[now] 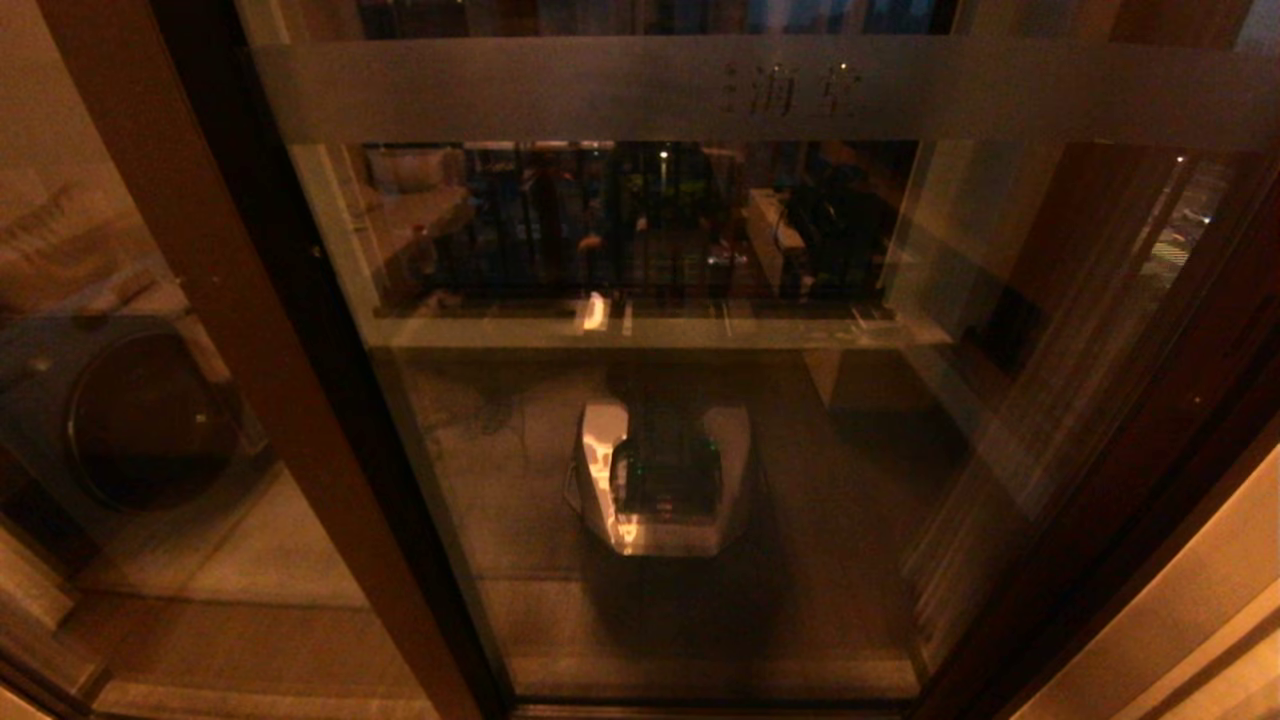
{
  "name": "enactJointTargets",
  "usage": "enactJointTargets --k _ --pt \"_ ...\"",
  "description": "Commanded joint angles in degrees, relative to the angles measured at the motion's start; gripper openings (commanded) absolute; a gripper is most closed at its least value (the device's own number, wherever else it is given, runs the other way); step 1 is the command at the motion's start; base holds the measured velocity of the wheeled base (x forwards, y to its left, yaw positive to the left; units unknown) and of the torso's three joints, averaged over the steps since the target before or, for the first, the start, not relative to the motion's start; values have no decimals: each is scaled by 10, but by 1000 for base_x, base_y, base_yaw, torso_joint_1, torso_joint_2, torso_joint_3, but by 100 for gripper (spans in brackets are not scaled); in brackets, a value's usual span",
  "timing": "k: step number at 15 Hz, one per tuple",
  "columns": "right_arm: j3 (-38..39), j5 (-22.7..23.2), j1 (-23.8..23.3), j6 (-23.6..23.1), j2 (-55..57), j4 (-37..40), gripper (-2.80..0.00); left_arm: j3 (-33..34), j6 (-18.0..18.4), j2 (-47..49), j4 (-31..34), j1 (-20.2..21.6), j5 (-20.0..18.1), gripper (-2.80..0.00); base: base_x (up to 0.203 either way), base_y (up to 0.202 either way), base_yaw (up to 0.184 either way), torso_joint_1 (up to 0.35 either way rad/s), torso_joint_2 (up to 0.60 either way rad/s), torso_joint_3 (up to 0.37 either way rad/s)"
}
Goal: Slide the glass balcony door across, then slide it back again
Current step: Open the slid door
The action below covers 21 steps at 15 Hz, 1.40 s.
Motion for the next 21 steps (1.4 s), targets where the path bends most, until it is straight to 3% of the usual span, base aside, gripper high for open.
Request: enactJointTargets --k 1,4,6,9,11,16,18,21 --pt "0 1 0 0 -1 0 -280 0 0 0 0 0 0 -280 0 0 0 0 0 0" --pt "0 1 0 -19 -1 -1 -280 0 0 0 0 -1 0 -280 0 0 0 0 0 0" --pt "1 18 0 -78 -1 3 -280 0 0 0 0 0 0 -280 0 0 0 0 0 0" --pt "-17 12 0 -58 -1 2 -280 0 0 0 0 0 0 -280 0 0 0 0 0 0" --pt "-82 10 0 -46 17 11 -280 0 0 0 0 -1 0 -280 0 0 0 0 0 0" --pt "-250 -4 -1 -27 195 28 -280 0 0 0 0 0 0 -280 0 0 0 0 0 0" --pt "-321 -38 -3 -24 278 56 -280 0 0 0 1 0 0 -280 0 0 0 0 0 0" --pt "-462 -96 -5 -17 383 174 -280 0 0 0 1 0 0 -280 0 0 0 0 0 0"
